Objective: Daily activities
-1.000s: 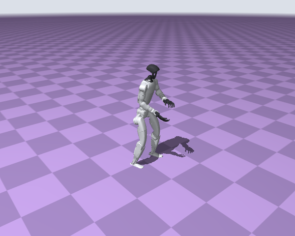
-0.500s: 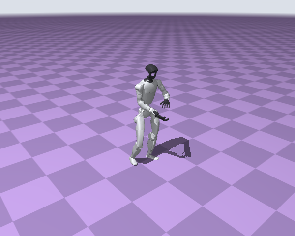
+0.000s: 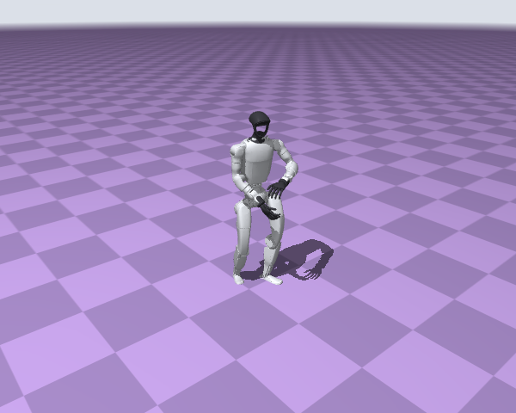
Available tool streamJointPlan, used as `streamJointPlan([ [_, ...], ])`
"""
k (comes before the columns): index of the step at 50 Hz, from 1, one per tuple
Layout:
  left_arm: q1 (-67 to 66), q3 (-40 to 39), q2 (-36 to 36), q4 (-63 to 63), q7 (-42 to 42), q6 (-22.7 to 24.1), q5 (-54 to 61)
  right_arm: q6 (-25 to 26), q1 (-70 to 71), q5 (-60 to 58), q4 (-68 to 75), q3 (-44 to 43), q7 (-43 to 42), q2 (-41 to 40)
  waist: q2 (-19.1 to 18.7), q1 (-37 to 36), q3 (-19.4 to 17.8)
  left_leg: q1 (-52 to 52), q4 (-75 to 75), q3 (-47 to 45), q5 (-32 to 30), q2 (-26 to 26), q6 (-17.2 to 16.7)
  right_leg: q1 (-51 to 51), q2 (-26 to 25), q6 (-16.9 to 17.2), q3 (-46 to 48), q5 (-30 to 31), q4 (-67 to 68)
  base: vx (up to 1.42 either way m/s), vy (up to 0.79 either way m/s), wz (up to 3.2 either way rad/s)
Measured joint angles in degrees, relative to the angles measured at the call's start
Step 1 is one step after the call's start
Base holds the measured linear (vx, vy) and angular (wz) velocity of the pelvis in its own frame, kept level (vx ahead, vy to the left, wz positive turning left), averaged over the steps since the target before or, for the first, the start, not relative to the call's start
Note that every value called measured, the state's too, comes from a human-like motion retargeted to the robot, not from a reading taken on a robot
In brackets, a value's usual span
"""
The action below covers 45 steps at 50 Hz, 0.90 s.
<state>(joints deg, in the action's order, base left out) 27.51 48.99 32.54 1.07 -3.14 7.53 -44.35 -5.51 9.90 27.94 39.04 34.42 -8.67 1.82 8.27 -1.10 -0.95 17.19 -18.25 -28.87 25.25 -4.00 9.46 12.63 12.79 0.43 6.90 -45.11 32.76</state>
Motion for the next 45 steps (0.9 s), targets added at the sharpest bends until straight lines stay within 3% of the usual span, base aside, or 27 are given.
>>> streamJointPlan([
  [5, -1.22, -0.72, -0.73, -0.57, 2.54, -0.20, 2.35, 1.15, 0.68, -5.12, 2.32, -0.99, 0.42, 1.21, -1.47, -0.64, -0.28, 1.66, -0.35, 1.15, -3.63, 2.16, -2.00, 0.29, -2.54, -0.53, -1.34, 3.06, -3.61, -0.14, -0.09, -0.56],
  [8, -2.60, -1.30, -1.17, -0.80, 3.95, -0.37, 3.39, 1.77, 0.94, -7.71, 3.96, -1.49, 0.69, 1.62, -3.06, -2.06, -0.90, 5.33, 0.34, 12.56, -6.64, 1.62, -8.19, 0.60, -5.44, -0.83, -3.57, 5.36, -4.87, -0.14, -0.12, -1.04],
  [10, -3.60, -1.55, -1.36, -0.92, 4.77, -0.42, 3.82, 2.11, 0.93, -8.93, 4.98, -1.79, 0.86, 1.89, -3.60, -2.38, -0.94, 6.83, -0.10, 16.45, -6.97, 1.88, -9.89, 1.24, -6.41, -0.85, -4.46, 6.21, -4.86, -0.10, -0.10, -0.72],
  [20, -8.43, -3.10, 2.13, -0.35, 9.27, 0.19, 7.40, 3.32, 2.58, -13.84, 8.87, -1.86, 2.42, 1.52, -3.62, -3.33, -0.01, 6.27, -14.17, 22.07, 0.22, 8.17, -8.26, 2.54, -9.94, -0.38, -9.98, 8.68, -6.72, -0.01, -0.03, -0.73],
  [25, -11.49, -3.61, 4.61, -0.14, 10.82, 1.09, 9.68, 3.71, 3.63, -16.27, 10.24, -1.26, 2.81, 1.00, -3.75, -3.43, 1.03, 2.91, -12.66, 24.76, 1.08, 9.25, -8.90, 2.36, -11.36, 0.31, -12.77, 9.79, -8.07, 0.05, 0.09, -0.78],
  [33, -16.30, -4.54, 8.66, 0.49, 11.58, 2.50, 12.64, 4.16, 5.42, -19.46, 10.54, -0.78, 1.74, 0.36, -2.25, -1.56, 2.75, -3.45, -1.48, 20.18, 1.19, 6.04, -7.05, 3.30, -8.23, 3.52, -16.24, 10.51, -8.94, 0.05, 0.21, -0.48],
  [45, -25.39, -9.34, 12.33, 1.18, 8.26, 3.09, 17.41, 3.64, 8.07, -21.39, 9.39, -2.24, -3.34, 0.04, -0.46, 2.29, 4.26, -13.52, 19.33, 13.06, -5.11, -3.31, -4.94, 9.98, -0.45, 8.83, -17.38, 10.12, 0.09, 0.02, 0.21, -0.45],
])
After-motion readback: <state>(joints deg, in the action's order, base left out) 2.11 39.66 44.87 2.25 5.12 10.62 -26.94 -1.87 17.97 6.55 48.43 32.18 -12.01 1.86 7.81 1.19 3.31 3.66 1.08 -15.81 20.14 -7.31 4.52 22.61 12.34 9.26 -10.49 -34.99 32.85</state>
